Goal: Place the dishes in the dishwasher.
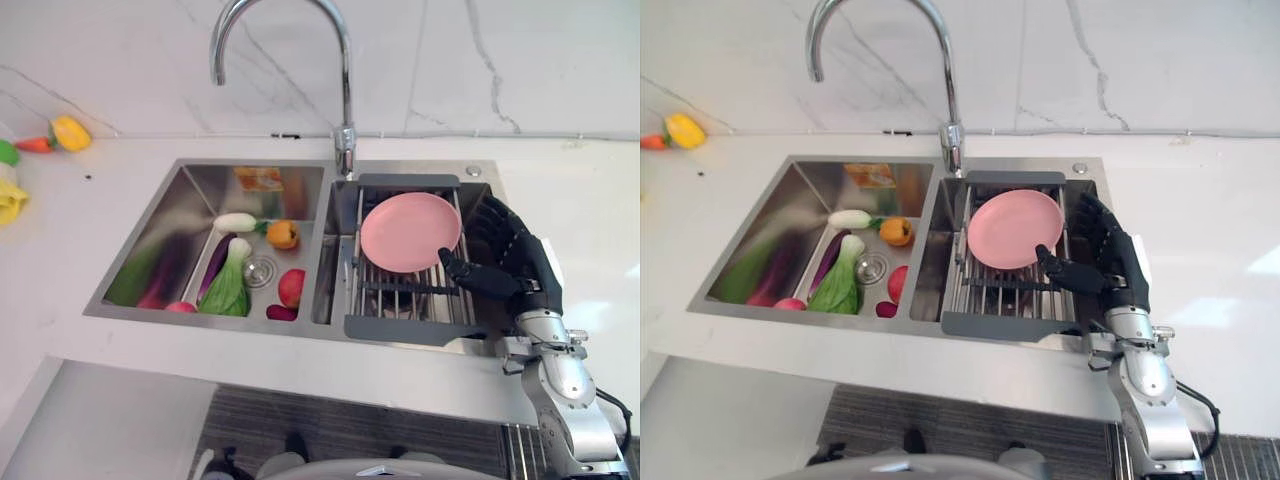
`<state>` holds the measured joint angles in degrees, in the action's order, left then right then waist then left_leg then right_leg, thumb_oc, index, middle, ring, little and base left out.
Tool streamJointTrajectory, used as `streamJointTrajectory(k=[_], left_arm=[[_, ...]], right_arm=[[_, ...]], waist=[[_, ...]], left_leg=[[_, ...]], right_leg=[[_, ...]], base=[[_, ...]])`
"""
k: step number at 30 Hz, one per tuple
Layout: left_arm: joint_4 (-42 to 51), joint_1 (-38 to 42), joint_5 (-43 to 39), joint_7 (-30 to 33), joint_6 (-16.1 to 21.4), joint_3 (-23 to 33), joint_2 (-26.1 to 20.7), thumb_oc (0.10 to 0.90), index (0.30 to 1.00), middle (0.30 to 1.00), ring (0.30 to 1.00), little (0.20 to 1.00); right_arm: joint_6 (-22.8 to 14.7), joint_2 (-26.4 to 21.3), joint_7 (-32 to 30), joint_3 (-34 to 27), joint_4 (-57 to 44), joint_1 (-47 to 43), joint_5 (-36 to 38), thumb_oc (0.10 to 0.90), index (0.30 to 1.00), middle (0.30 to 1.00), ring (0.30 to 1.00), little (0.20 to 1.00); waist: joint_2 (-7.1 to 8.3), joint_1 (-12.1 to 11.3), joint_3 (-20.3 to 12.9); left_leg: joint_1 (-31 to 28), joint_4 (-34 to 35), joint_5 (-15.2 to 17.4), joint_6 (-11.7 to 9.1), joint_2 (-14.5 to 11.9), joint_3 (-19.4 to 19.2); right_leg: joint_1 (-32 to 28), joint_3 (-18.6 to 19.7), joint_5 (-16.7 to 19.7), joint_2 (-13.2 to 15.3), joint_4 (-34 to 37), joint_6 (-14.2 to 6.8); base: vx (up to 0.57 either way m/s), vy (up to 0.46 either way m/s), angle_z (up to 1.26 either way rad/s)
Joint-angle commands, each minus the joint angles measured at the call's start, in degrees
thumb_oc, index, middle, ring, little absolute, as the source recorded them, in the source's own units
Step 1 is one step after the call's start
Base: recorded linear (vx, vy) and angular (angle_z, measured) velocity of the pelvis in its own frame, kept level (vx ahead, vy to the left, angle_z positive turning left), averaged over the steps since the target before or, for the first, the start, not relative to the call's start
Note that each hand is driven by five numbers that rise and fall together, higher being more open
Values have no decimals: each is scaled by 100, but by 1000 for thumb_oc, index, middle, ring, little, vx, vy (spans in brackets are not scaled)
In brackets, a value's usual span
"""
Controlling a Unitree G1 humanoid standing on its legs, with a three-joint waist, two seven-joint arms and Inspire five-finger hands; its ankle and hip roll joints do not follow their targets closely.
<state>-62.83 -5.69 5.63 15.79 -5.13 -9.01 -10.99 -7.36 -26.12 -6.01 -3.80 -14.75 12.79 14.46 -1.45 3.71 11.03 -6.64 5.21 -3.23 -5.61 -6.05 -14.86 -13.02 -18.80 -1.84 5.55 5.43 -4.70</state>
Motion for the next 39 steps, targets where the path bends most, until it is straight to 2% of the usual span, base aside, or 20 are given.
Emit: streamJointTrajectory(k=[1,5,7,9,11,12,13,15,16,25,30,32,39], left_arm=[[-458,572,189,-84,255,24,155,800,900,900,900,900],[-691,553,614,-276,229,28,70,800,900,900,900,900],[-809,455,781,-456,229,116,-9,800,900,900,900,900],[-858,402,859,-537,236,145,-42,800,900,900,900,900],[-881,367,879,-570,235,159,-51,800,900,900,900,900],[-894,336,881,-642,241,207,-82,800,900,900,900,900],[-886,327,869,-652,250,213,-85,800,900,900,900,900],[-885,326,868,-652,250,210,-79,800,900,900,900,900],[-837,261,833,-713,275,237,-84,800,900,900,900,900],[-703,333,731,-773,336,142,-39,800,900,900,900,900],[-701,373,788,-722,334,79,9,800,900,900,900,900],[-731,380,866,-644,317,60,34,800,900,900,900,900],[-779,371,951,-528,287,19,70,800,900,900,900,900]], right_arm=[[-589,-432,77,-516,-1044,-541,-1007,800,900,900,900,900],[-500,-1176,397,-649,-1169,-585,-1630,800,900,900,900,900],[-490,-1969,805,-781,-1398,-555,-2036,800,900,900,900,900],[-480,-2430,1032,-825,-1459,-509,-2151,800,900,900,900,900],[-462,-2574,1149,-811,-1477,-474,-2061,800,900,900,900,900],[-473,-2912,1337,-879,-1531,-407,-2077,800,900,900,900,900],[-457,-3043,1408,-914,-1547,-373,-2085,800,900,900,900,900],[-456,-3049,1410,-921,-1550,-366,-2082,800,900,900,900,900],[-448,-3372,1608,-1076,-1555,-170,-2053,800,900,900,900,900],[-489,-3486,1846,-978,-1463,111,-2445,800,900,900,900,900],[-634,-3243,1322,-721,-1298,95,-3594,800,900,900,900,900],[-643,-2985,929,-434,-1081,0,-4299,800,900,900,900,900],[-545,-2570,388,95,-637,-232,-5266,800,900,900,900,900]], waist=[[92,-97,-307],[143,-97,-332],[178,-119,-348],[189,-118,-358],[192,-114,-358],[201,-115,-365],[198,-118,-368],[191,-120,-369],[194,-103,-370],[158,-59,-357],[130,-52,-325],[113,-69,-306],[75,-136,-293]], left_leg=[[-315,-90,67,-177,-308,31],[-384,-60,111,-188,-317,-6],[-416,-51,130,-195,-311,-9],[-429,-44,136,-202,-307,-19],[-437,-41,138,-205,-306,-32],[-446,-32,143,-213,-307,-51],[-447,-30,142,-215,-307,-53],[-448,-30,143,-215,-308,-52],[-450,-26,139,-221,-309,-40],[-433,-21,126,-230,-295,-17],[-426,-21,125,-231,-288,-7],[-423,-21,130,-222,-288,3],[-422,-21,148,-206,-271,24]], right_leg=[[382,398,158,341,-222,-413],[374,423,166,327,-226,-437],[356,437,178,315,-203,-450],[341,426,187,320,-193,-461],[338,428,191,320,-195,-465],[341,426,193,317,-203,-474],[340,422,193,317,-201,-477],[339,422,194,316,-201,-477],[334,410,196,321,-199,-479],[305,365,200,307,-155,-470],[300,350,207,307,-132,-477],[285,346,205,309,-124,-478],[253,316,188,316,-105,-473]], base=[[5,23,21],[0,23,19],[-5,33,15],[-3,18,2],[-3,9,-9],[0,0,0],[-9,19,-3],[-9,12,-4],[-24,24,-5],[0,0,0],[0,0,0],[0,0,0],[0,0,0]])
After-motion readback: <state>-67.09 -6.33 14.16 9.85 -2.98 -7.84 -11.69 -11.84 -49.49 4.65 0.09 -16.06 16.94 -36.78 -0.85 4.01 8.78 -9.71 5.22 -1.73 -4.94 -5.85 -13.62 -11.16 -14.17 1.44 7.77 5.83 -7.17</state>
